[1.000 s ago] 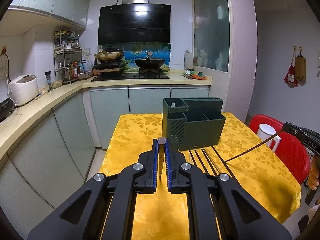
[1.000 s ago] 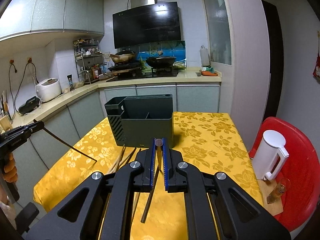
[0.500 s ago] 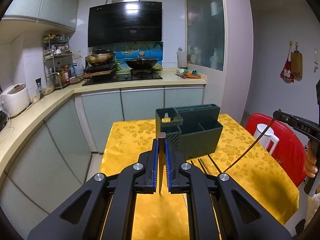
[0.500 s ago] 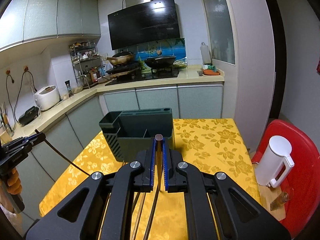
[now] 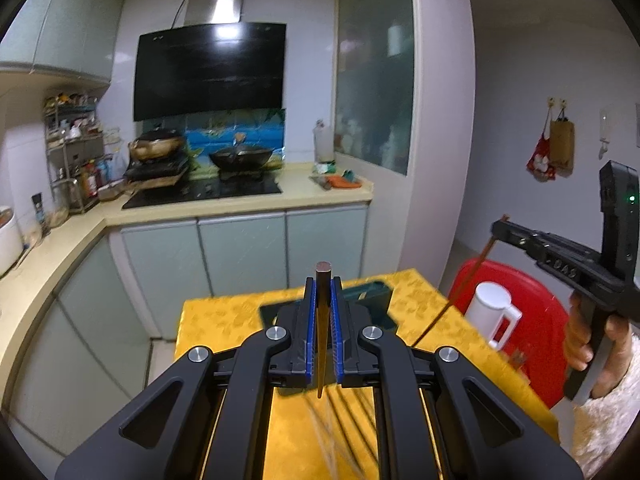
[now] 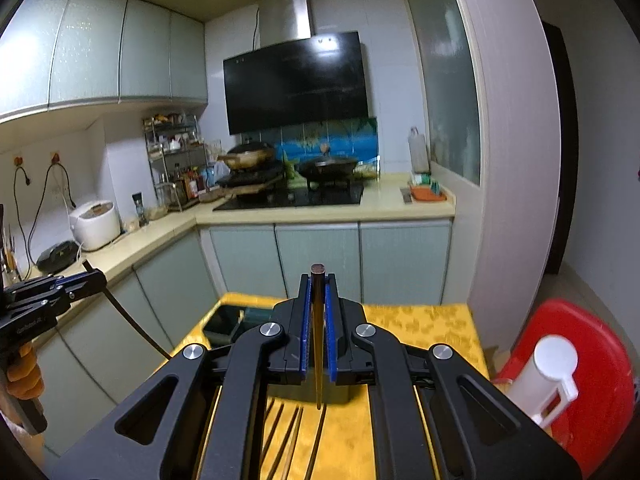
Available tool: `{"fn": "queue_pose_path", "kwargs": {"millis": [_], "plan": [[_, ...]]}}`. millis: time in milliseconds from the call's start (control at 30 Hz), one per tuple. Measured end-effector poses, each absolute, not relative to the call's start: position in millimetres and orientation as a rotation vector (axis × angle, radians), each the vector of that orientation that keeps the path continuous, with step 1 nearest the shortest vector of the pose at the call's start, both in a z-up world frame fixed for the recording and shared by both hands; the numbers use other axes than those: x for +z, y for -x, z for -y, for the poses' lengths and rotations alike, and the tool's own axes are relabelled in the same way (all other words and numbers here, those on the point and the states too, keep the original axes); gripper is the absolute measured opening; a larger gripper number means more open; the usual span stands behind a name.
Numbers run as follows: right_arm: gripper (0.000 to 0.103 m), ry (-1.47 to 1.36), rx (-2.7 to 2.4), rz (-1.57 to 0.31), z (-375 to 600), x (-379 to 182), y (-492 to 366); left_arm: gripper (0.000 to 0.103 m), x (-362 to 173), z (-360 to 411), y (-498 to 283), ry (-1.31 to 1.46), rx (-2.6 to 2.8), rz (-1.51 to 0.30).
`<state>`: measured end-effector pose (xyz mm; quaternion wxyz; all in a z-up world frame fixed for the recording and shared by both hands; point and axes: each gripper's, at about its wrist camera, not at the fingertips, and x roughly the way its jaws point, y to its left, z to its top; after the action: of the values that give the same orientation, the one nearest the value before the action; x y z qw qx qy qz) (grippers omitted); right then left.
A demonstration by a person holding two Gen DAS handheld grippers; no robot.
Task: Organize utensils
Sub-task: 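Lift both held chopsticks and carry them over the green utensil holder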
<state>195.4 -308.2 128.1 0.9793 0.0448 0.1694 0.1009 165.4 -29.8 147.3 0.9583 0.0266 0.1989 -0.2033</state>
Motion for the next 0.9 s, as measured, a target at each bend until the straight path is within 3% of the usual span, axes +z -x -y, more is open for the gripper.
{"fn": "queue_pose_path", "kwargs": {"millis": [300,900], "plan": [[0.007,-0.077,0.178,-0.310,302.2,138.9,-232.0,0.006,162.0,78.2,-205.7,-0.112,-0.389,-0.348],[0.007,-0.043,0.157,-0.475,284.6,73.1,-281.9,0.007,78.6,88.0,-273.2,-0.082,-0.330,-0.518]]}}
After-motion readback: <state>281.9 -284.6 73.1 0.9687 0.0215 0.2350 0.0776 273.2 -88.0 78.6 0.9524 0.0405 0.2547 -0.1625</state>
